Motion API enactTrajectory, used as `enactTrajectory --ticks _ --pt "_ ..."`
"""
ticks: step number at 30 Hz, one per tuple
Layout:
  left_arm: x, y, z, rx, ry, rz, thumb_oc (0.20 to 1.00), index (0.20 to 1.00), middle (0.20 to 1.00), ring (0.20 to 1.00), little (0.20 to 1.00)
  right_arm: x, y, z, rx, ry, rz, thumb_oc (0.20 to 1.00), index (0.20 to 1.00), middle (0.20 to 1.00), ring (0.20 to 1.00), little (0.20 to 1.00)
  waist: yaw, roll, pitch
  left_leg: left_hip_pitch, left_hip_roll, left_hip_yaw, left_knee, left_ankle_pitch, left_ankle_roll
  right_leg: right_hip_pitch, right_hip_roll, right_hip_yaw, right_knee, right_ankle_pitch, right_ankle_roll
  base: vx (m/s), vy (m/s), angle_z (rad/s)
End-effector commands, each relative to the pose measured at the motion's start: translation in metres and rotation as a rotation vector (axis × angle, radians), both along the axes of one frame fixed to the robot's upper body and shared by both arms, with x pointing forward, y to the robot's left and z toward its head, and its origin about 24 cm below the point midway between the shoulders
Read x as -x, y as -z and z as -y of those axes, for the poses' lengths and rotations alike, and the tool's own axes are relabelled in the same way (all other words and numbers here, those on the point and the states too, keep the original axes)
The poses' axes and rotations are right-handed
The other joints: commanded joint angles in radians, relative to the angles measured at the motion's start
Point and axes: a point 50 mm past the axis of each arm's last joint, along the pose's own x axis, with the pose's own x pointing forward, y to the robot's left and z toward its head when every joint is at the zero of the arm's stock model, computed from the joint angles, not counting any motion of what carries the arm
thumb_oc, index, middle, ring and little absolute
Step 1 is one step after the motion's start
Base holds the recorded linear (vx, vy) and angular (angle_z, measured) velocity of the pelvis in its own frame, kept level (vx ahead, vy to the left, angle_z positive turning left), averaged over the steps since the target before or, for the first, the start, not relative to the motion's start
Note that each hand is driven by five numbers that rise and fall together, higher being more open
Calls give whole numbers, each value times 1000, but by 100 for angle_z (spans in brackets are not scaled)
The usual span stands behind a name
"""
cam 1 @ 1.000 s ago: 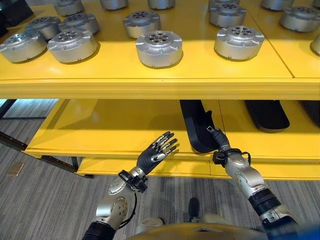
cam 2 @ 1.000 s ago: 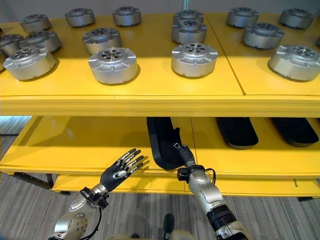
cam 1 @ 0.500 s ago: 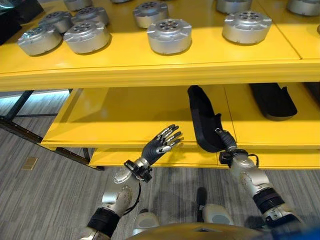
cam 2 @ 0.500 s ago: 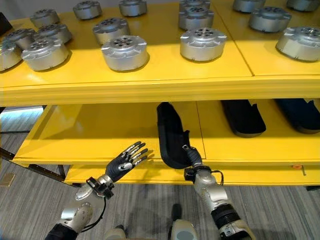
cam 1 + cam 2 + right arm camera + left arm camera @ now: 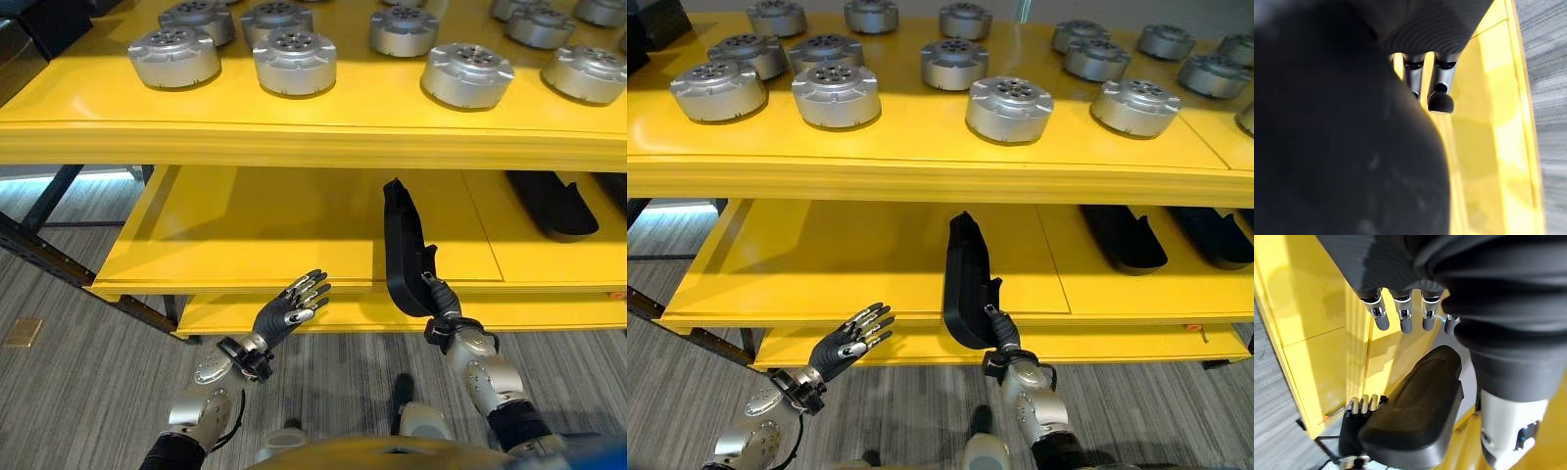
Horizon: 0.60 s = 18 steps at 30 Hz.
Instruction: Move parts from the plastic box to the shelf.
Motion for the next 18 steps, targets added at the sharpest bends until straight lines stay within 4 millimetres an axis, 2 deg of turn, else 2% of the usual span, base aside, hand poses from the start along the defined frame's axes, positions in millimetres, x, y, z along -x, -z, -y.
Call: enactTrajectory --ticks 1,5,9,14,18 --pt "-15 -25 2 117 -56 117 1000 1000 1000 1000 1000 -45 -56 -2 34 -37 261 200 200 200 200 200 4 4 -13 -47 38 14 20 100 -9 90 -23 -6 -24 -62 20 -19 -140 -31" --pt "-10 -19 6 110 -27 88 1000 1000 1000 1000 1000 -54 -60 10 97 -14 237 200 200 200 200 200 22 -2 -26 -32 48 9 1 107 -22 141 -6 -26 -44 -88 3 38 -83 -9" --pt "-6 -14 8 99 1 62 1000 1000 1000 1000 1000 -60 -67 22 182 20 232 200 200 200 200 200 31 -6 -33 -28 46 9 -7 109 -28 164 0 -34 -71 -88 -3 28 -44 -3" --pt "-4 -12 9 91 33 30 1000 1000 1000 1000 1000 -81 -90 41 316 54 246 200 200 200 200 200 50 -8 -33 -27 44 10 -12 108 -35 176 9 -45 -87 -90 -7 32 -18 -4" --pt "-5 -13 10 81 41 19 1000 1000 1000 1000 1000 -89 -99 53 415 79 241 200 200 200 200 200 63 -10 -26 -36 42 4 -5 106 -35 171 11 -48 -79 -96 -8 12 -7 0"
